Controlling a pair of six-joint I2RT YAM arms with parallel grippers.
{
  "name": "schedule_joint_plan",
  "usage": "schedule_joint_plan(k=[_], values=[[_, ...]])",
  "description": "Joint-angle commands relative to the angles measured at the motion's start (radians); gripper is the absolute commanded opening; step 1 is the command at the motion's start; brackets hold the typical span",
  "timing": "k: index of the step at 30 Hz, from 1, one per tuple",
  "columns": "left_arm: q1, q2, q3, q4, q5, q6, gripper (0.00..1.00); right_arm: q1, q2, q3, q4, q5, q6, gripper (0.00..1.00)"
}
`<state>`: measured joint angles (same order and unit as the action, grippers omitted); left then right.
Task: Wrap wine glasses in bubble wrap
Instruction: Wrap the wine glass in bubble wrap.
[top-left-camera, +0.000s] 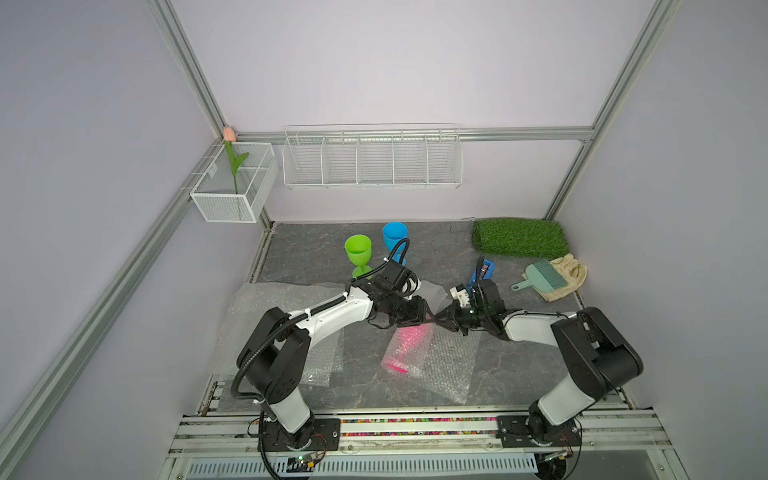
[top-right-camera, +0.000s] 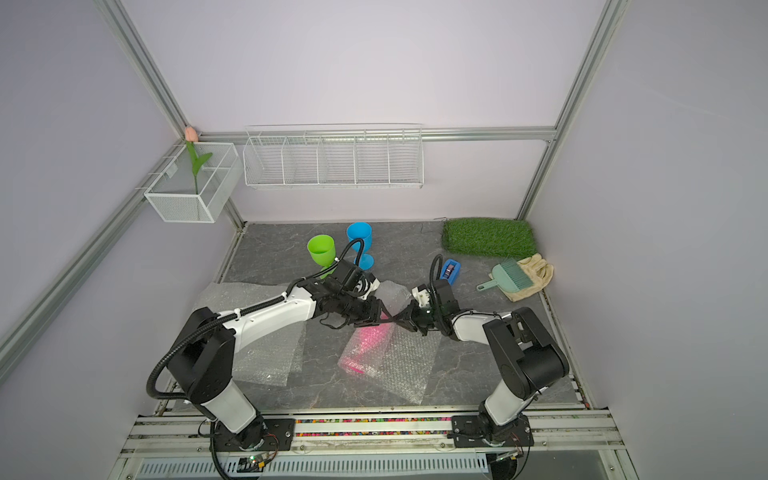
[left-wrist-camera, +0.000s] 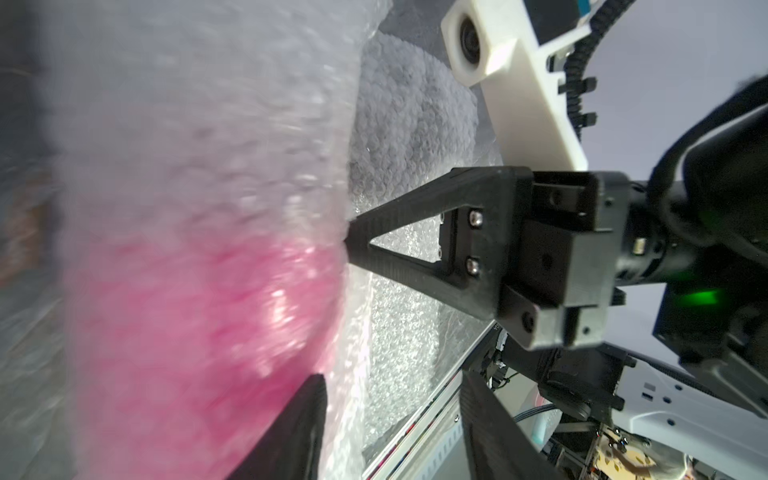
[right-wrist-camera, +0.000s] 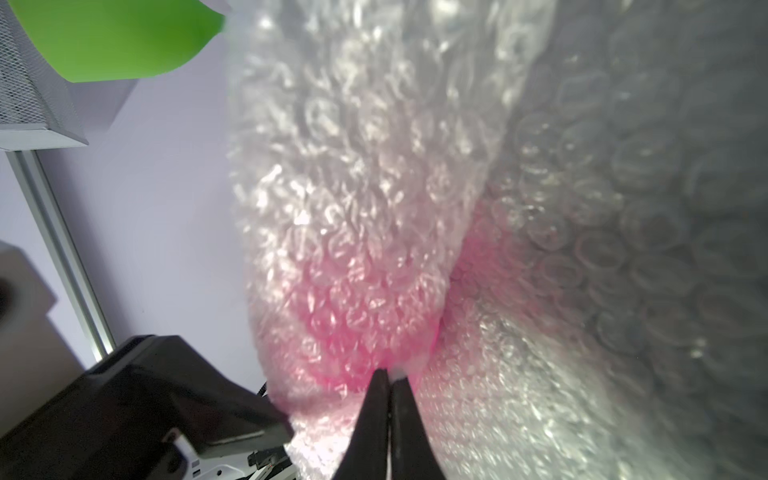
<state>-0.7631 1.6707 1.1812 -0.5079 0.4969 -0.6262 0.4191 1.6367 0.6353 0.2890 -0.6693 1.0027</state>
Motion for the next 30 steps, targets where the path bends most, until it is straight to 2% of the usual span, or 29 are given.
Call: schedule_joint_plan(k=[1, 4, 8, 16, 19, 23, 30], values=[[0.005, -0.014, 0.055, -0.164, -0.145, 0.054, 0.62, -0.015, 0.008, 0.011, -0.125, 0.051, -0.075, 0.07], [0.005, 0.016, 0.091, -0.208, -0.158, 0.099, 0.72, -0.02, 0.005, 0.012, -0.159, 0.058, -0.1, 0.07], [0.005, 0.075, 0.141, -0.25, -0.151, 0.16, 0.77, -0.026, 0.006, -0.003, -0.168, 0.06, -0.111, 0.07], [-0.006, 0.188, 0.236, -0.284, -0.062, 0.243, 0.88, -0.027, 0.022, 0.003, -0.165, 0.058, -0.115, 0.07], [-0.024, 0.243, 0.288, -0.34, -0.083, 0.28, 0.93, -0.026, 0.026, 0.006, -0.166, 0.057, -0.115, 0.07], [-0.044, 0.303, 0.343, -0.398, -0.116, 0.321, 0.95, -0.028, 0.029, 0.01, -0.173, 0.055, -0.118, 0.07], [-0.056, 0.353, 0.36, -0.429, -0.141, 0.343, 0.96, -0.034, 0.037, 0.028, -0.196, 0.06, -0.131, 0.07]])
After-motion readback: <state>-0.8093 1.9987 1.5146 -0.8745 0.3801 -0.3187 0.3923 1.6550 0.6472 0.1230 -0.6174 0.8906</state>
